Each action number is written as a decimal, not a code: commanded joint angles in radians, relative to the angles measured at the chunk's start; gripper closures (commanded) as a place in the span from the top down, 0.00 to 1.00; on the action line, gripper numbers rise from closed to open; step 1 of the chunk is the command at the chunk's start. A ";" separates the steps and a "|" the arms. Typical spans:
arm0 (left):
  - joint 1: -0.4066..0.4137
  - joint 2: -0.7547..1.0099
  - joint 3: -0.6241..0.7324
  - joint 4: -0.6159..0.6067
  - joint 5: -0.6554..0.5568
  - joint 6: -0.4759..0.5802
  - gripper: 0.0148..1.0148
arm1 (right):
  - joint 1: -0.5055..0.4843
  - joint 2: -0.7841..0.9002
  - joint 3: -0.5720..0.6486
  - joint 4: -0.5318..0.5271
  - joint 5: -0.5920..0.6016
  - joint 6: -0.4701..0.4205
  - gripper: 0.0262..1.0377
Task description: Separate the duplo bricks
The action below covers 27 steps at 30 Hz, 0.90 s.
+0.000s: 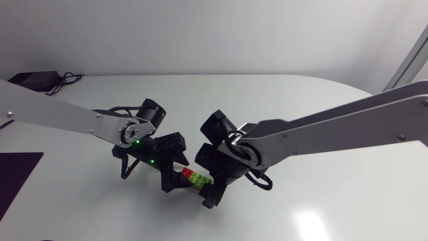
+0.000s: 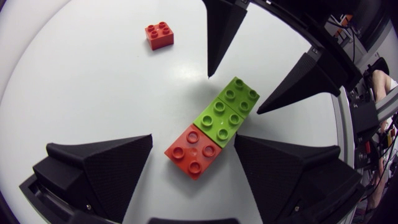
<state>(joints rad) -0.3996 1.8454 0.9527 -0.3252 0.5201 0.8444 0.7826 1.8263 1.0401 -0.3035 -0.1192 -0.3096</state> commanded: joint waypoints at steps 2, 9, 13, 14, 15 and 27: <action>-0.005 0.015 0.003 -0.002 0.003 -0.005 0.90 | 0.010 0.013 -0.011 0.014 0.015 0.015 0.51; 0.005 -0.005 0.012 -0.002 0.004 -0.011 0.90 | 0.010 0.005 -0.023 0.027 0.012 0.006 0.40; 0.031 -0.025 0.032 -0.002 0.015 -0.044 0.90 | 0.010 0.004 -0.035 0.038 0.010 0.000 0.39; 0.041 -0.029 0.038 -0.002 0.026 -0.051 0.90 | 0.012 0.002 -0.038 0.041 0.010 -0.002 0.39; 0.048 -0.029 0.044 -0.002 0.034 -0.061 0.90 | 0.012 0.001 -0.041 0.043 0.010 -0.005 0.39; 0.028 0.008 0.052 0.023 0.046 -0.096 0.90 | 0.026 -0.035 -0.064 0.066 0.001 -0.014 0.39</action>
<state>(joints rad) -0.3557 1.8366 0.9970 -0.3103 0.5545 0.7643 0.7998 1.8091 1.0039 -0.2379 -0.1089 -0.3111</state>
